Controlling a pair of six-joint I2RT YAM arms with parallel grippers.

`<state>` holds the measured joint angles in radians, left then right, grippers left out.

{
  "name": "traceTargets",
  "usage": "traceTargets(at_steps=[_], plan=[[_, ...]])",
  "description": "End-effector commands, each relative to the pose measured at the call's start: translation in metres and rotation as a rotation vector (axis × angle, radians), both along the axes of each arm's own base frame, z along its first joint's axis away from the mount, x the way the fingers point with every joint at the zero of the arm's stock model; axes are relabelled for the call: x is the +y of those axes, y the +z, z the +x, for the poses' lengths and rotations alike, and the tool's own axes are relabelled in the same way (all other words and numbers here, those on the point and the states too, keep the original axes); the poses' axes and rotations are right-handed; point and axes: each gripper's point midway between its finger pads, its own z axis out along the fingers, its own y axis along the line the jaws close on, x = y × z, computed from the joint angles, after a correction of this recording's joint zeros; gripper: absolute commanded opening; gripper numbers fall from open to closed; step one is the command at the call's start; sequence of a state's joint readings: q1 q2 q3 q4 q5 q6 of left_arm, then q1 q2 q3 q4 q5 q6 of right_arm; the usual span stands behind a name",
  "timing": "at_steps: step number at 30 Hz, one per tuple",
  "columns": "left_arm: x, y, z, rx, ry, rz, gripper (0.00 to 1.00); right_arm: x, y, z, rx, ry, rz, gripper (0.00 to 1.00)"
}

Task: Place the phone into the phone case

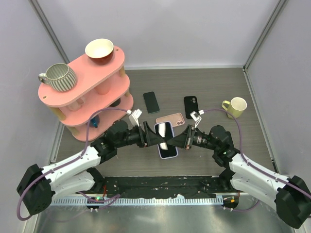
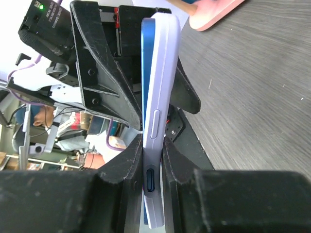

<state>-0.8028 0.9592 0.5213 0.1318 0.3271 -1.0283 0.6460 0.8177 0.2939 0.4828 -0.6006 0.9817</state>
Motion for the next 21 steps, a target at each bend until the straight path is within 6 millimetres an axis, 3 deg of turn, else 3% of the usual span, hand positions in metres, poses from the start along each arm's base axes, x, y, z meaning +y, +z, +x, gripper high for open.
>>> traceTargets(at_steps=[1, 2, 3, 5, 6, 8, 10, 14, 17, 21], plan=[[-0.02, 0.04, -0.003, -0.052, -0.086, -0.191, 0.59, 0.001, 0.043, -0.014, -0.092, 0.072, 0.172, 0.01], [-0.022, 0.041, -0.005, -0.047, -0.102, -0.204, 0.55, 0.002, 0.041, -0.013, -0.083, 0.073, 0.167, 0.01], [-0.024, 0.048, -0.006, -0.069, -0.119, -0.236, 0.41, 0.002, 0.038, -0.012, -0.079, 0.072, 0.161, 0.01], [-0.028, 0.048, -0.01, -0.059, -0.151, -0.249, 0.27, 0.003, 0.036, -0.015, -0.072, 0.088, 0.159, 0.02], [-0.028, 0.048, -0.01, -0.058, -0.156, -0.254, 0.17, 0.002, 0.034, -0.015, -0.068, 0.087, 0.155, 0.07], [-0.028, 0.048, -0.014, -0.062, -0.172, -0.257, 0.08, 0.002, 0.037, -0.015, -0.073, 0.081, 0.154, 0.18], [-0.026, 0.049, -0.017, -0.07, -0.184, -0.263, 0.03, 0.001, 0.041, -0.013, -0.076, 0.066, 0.147, 0.26], [-0.024, 0.048, -0.027, -0.078, -0.233, -0.266, 0.0, -0.002, 0.045, -0.002, -0.079, -0.003, 0.104, 0.56], [-0.024, 0.05, -0.036, -0.082, -0.283, -0.279, 0.0, -0.003, 0.054, 0.0, -0.088, -0.018, 0.113, 0.61], [-0.023, 0.054, -0.042, -0.092, -0.308, -0.295, 0.0, -0.003, 0.065, 0.002, -0.105, -0.027, 0.127, 0.6]])
